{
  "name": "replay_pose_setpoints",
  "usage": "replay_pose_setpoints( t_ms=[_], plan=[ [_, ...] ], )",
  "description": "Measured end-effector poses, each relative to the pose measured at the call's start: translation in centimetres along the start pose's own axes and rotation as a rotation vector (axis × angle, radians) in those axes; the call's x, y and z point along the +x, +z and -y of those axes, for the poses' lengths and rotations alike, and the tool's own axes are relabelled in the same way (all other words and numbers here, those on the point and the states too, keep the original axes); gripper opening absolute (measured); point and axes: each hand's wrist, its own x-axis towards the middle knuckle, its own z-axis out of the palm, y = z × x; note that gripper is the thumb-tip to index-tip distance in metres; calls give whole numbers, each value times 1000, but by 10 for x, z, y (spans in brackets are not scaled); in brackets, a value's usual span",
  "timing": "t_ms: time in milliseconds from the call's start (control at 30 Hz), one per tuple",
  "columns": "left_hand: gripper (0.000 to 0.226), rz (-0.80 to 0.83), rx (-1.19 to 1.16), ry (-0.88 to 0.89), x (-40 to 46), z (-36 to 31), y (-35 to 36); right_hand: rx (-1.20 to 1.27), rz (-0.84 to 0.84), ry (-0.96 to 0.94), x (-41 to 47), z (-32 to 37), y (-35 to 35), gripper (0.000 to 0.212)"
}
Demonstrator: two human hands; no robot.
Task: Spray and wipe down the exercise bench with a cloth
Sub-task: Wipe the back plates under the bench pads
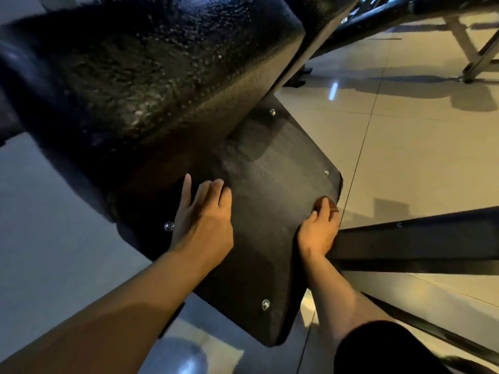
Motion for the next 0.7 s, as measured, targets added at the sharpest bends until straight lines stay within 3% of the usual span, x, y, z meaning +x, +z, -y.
replay_pose_setpoints(
  t_ms=[67, 100, 233, 333, 400, 533, 600, 700],
  plan=[
    [70, 14, 18, -5, -13, 4, -4, -18, 5, 82, -12, 25, 10, 50],
    [70, 24, -16, -25, -19, 9, -5, -18, 36, 36, -24, 45, 19, 51],
    [73, -34, -213, -142, -47, 30, 0, 69, 241, -632, -101, 131, 54, 55],
    [72, -103, -217, -201, -67, 35, 6, 43, 296, -875, -129, 143, 64, 49],
    [71, -66, -222, -205, -77, 31, 5, 105, 234, -808, -121, 120, 56, 47],
    [68, -87, -237, -154, -88, 19, 10, 42, 140, -331, -87, 20, 9, 49],
    [67, -158, -267, -138, -94, 16, 16, 7, 97, -188, -81, -23, -14, 49],
    [67, -165, -342, -150, -105, 20, 12, -30, 71, 6, -83, -21, -14, 51]
  ],
)
